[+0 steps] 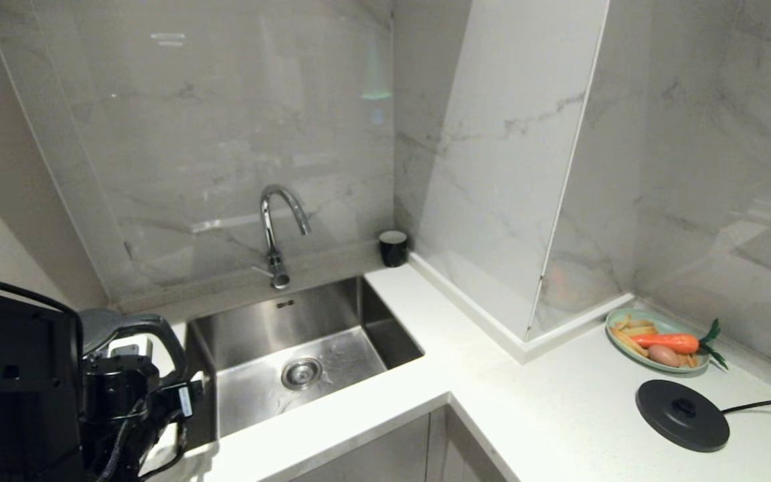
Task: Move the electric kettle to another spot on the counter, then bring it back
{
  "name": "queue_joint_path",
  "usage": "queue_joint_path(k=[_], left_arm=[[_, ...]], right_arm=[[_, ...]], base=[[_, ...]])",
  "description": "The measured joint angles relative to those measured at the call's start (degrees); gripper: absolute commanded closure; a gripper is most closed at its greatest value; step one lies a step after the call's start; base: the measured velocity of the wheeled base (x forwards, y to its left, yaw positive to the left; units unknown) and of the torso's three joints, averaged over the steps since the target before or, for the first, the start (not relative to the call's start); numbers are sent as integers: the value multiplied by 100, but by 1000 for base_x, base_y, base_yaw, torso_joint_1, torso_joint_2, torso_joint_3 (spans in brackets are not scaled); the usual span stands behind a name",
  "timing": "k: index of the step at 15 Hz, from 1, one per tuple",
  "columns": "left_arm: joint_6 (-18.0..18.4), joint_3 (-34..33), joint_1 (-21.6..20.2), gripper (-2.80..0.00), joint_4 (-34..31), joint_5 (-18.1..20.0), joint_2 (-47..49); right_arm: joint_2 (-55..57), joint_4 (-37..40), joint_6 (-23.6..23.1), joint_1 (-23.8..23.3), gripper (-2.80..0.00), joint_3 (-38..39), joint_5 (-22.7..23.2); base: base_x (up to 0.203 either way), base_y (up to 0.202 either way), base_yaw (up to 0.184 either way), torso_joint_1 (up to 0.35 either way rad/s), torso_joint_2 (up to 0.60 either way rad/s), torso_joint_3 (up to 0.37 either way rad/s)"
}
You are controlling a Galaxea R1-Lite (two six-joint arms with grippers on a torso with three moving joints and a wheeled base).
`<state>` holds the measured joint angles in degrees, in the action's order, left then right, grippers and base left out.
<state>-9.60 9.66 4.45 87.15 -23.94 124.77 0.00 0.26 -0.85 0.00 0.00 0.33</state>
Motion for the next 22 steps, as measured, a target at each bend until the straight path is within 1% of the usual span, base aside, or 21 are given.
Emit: queue_joint_path(k=[2,3,4,6,7,10,13,14,15,16,17,18,20,21,22], left_arm=[[-76,-221,251,-280,0,11,-377],[-118,-315,444,-214,-3,10,-622],[-136,-395,689,0,2,-9,-902],[-23,-551,1197,0,0,-99,-1460],[53,-625,1452,0,1,-213,-1737],[364,-789,2043,0,0,-384,-2488],[841,-826,2224,0,-5,-427,-3183],[986,-800,2242,0,-62,-449,-3443],[1101,-725,2248,0,-268,-501,-3753],[1167,-581,2257,0,-619,-589,-4101],[1216,-385,2257,0,-1109,-683,-4466],[1260,-105,2250,0,-1833,-809,-4877],[1307,563,2152,0,-3642,-1116,-5734],[1318,914,2014,0,-4666,-1252,-6198],[1333,1222,1789,0,-5637,-1346,-6643]], right_arm=[[0,1,0,0,0,0,-2],[0,-2,0,0,0,0,0],[0,-2,0,0,0,0,0],[0,1,0,0,0,0,-2],[0,-1,0,0,0,0,0],[0,-2,0,0,0,0,-2],[0,1,0,0,0,0,-2],[0,1,0,0,0,0,-3],[0,3,0,0,0,0,0],[0,0,0,0,0,0,-2],[0,-2,0,0,0,0,-4],[0,-2,-1,0,0,0,-4],[0,1,0,0,0,0,-3],[0,1,-2,0,0,0,-3],[0,0,-2,0,0,0,-7]], base=[[0,0,0,0,0,0],[0,0,0,0,0,0],[0,0,0,0,0,0],[0,0,0,0,0,0],[0,0,0,32,1,-2],[0,0,0,0,0,0],[0,0,0,0,0,0],[0,0,0,0,0,0],[0,0,0,0,0,0],[0,0,0,0,0,0],[0,0,0,0,0,0],[0,0,0,0,0,0],[0,0,0,0,0,0],[0,0,0,0,0,0],[0,0,0,0,0,0]])
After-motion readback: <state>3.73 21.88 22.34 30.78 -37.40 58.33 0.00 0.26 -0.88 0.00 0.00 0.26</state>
